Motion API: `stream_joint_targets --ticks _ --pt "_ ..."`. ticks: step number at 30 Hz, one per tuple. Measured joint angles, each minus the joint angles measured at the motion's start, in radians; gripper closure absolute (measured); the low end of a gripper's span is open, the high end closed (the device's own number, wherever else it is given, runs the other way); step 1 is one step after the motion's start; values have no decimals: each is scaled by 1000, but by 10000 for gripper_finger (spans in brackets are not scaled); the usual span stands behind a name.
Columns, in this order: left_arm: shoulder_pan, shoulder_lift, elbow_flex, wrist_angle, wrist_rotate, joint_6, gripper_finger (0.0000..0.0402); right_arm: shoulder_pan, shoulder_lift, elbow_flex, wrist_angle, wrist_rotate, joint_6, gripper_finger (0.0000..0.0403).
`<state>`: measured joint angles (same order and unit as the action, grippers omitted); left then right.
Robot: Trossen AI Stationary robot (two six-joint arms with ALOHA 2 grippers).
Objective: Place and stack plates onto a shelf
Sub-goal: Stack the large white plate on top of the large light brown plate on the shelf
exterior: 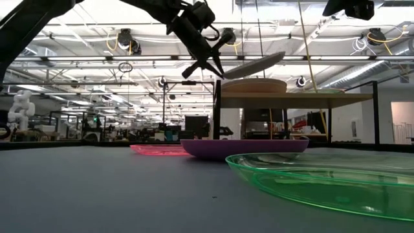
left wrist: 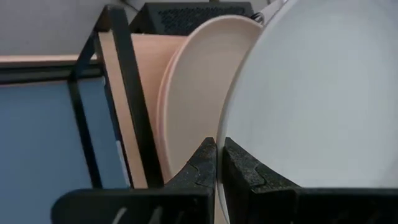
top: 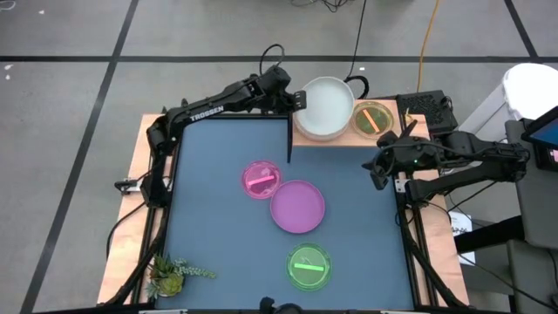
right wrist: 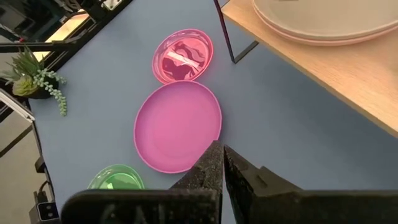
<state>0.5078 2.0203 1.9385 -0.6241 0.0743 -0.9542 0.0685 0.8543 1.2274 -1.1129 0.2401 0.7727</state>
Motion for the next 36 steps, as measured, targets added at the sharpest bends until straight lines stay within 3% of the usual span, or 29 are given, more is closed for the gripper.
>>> stream_joint_targets --ticks 36 --pt "-19 25 0 -19 -49 -57 366 0 -38 0 -29 -1 -6 403"
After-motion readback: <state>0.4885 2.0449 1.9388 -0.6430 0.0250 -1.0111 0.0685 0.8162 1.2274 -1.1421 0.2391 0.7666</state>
